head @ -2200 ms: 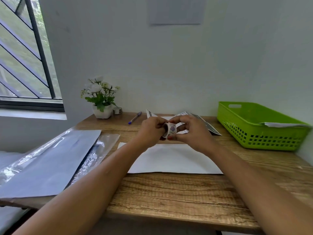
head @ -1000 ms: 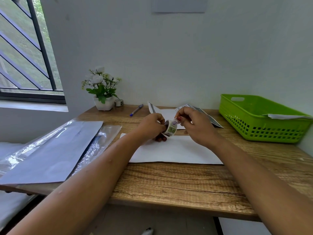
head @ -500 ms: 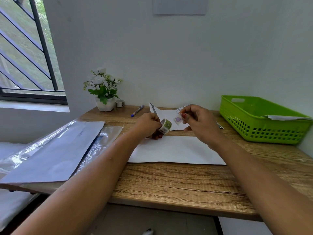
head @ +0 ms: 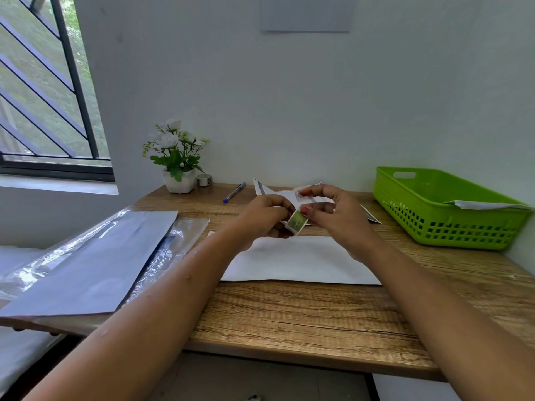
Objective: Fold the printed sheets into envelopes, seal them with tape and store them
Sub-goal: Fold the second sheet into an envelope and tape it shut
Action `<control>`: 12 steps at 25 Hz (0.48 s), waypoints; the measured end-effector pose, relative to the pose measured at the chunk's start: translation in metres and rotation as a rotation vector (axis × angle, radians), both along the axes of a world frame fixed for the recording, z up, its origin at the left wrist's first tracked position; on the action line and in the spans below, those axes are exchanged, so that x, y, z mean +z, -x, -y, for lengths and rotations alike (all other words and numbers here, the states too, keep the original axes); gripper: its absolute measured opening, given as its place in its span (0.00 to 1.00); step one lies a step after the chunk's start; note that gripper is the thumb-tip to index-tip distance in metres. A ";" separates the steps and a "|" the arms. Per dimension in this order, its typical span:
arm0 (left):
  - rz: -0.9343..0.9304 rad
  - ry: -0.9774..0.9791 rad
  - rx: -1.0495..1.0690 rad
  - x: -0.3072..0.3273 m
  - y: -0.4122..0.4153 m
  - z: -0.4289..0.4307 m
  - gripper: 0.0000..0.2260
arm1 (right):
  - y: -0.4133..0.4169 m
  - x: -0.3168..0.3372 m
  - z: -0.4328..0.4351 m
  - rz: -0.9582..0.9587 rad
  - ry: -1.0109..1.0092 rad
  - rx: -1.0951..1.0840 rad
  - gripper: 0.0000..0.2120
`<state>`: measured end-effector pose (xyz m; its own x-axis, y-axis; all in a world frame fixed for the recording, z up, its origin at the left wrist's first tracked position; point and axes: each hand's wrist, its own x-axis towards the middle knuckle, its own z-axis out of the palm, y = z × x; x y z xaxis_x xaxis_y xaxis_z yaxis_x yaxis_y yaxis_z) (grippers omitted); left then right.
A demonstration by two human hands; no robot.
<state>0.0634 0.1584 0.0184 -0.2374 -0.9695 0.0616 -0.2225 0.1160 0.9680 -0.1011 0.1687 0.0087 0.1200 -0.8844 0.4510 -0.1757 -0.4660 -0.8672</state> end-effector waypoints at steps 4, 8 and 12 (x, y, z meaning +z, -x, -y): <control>-0.013 0.086 -0.125 -0.002 -0.002 0.002 0.04 | -0.001 0.000 0.003 0.021 0.056 -0.102 0.15; 0.230 0.191 0.056 -0.006 -0.010 0.013 0.05 | -0.004 -0.003 0.002 0.036 0.006 -0.142 0.13; 0.470 0.312 0.325 0.000 -0.045 0.033 0.06 | -0.006 -0.003 0.004 0.040 -0.050 -0.126 0.15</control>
